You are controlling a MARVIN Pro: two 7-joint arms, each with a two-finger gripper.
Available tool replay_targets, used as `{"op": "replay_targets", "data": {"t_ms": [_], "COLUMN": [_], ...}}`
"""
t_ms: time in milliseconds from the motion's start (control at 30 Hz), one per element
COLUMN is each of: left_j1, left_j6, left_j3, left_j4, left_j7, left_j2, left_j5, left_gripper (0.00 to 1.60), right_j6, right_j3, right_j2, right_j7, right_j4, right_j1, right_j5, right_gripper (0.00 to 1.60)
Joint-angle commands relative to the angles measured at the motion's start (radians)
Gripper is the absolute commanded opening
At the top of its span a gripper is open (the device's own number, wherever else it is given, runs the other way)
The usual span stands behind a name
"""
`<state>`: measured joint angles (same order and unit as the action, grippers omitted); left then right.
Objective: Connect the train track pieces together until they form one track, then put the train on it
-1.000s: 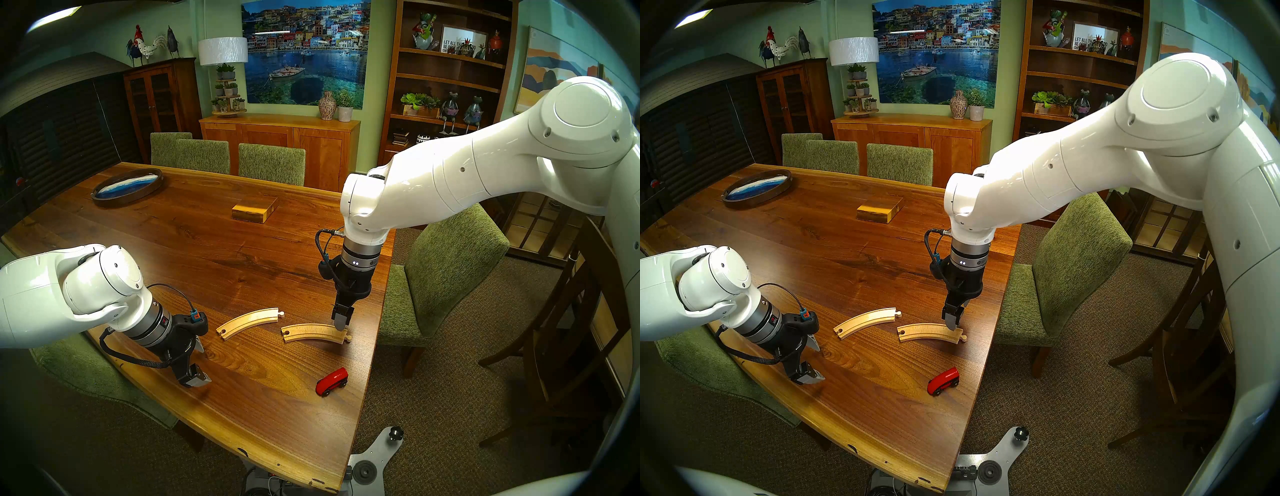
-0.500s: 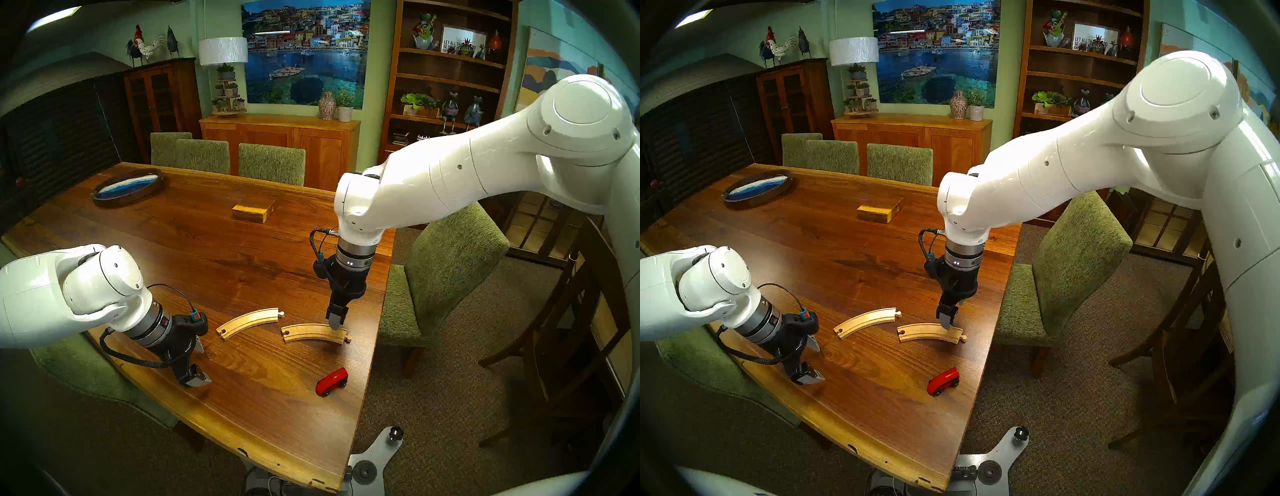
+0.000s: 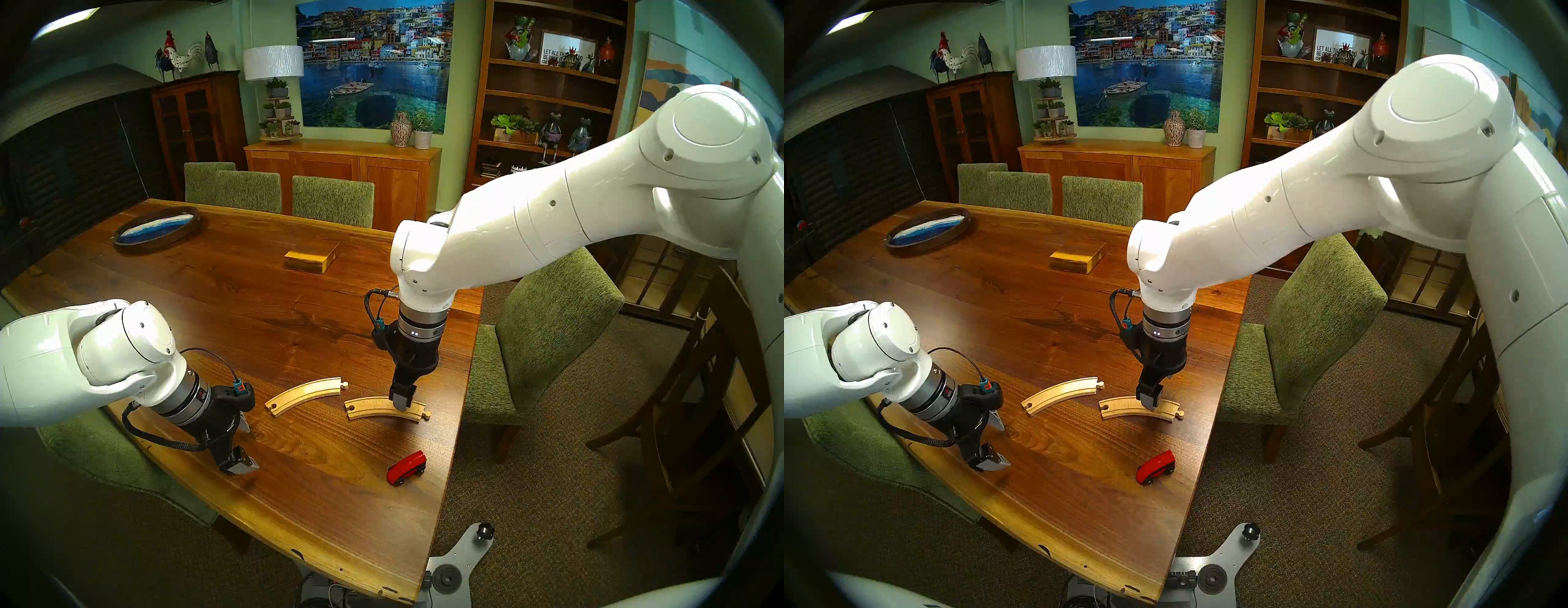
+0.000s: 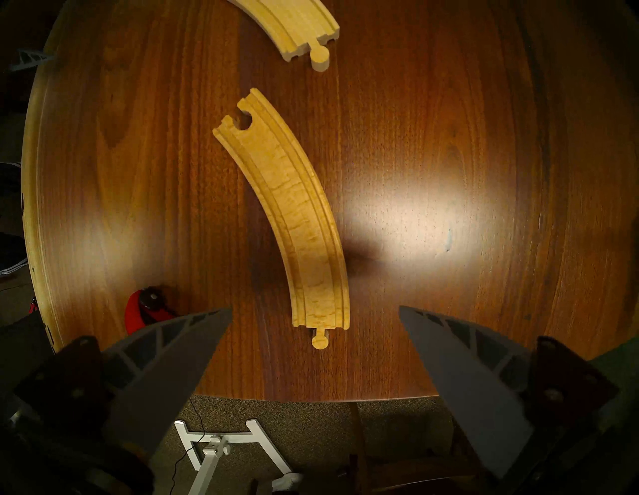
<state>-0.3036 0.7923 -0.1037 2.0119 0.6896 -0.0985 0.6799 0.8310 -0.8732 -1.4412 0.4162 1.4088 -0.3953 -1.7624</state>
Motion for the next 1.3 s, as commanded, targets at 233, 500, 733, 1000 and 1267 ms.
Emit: {"op": "replay_targets", "data": {"t_ms": [233,500,733,1000,1267], "left_j1": [0.017,0.017,0.017,0.017,0.017], "left_j6": [0.001,0.001,0.001,0.001,0.001], "left_j3": [0.016,0.016,0.016,0.016,0.016], "left_j4": [-0.001,-0.001,-0.001,-0.001,-0.001], "left_j7": [0.000,0.000,0.000,0.000,0.000], "left_j2": [-0.002,-0.002,-0.002,-0.002,-0.002], "left_j5": [0.000,0.000,0.000,0.000,0.000], "left_gripper": [1.60,1.60,1.60,1.60,1.60], "right_j6": [-0.036,-0.037,-0.039,-0.052,-0.061], "right_j3": [0.008,-0.005,-0.020,-0.037,-0.045], "right_j2": [-0.019,-0.076,-0.113,-0.153,-0.169], "right_j7": [0.067,0.145,0.220,0.278,0.341], "right_j4": [-0.115,-0.215,-0.257,-0.326,-0.372], "right_j1": [0.027,0.075,0.097,0.149,0.176], "right_j5": [0.021,0.058,0.098,0.127,0.143], "right_gripper": [1.60,1.60,1.60,1.60,1.60]}}
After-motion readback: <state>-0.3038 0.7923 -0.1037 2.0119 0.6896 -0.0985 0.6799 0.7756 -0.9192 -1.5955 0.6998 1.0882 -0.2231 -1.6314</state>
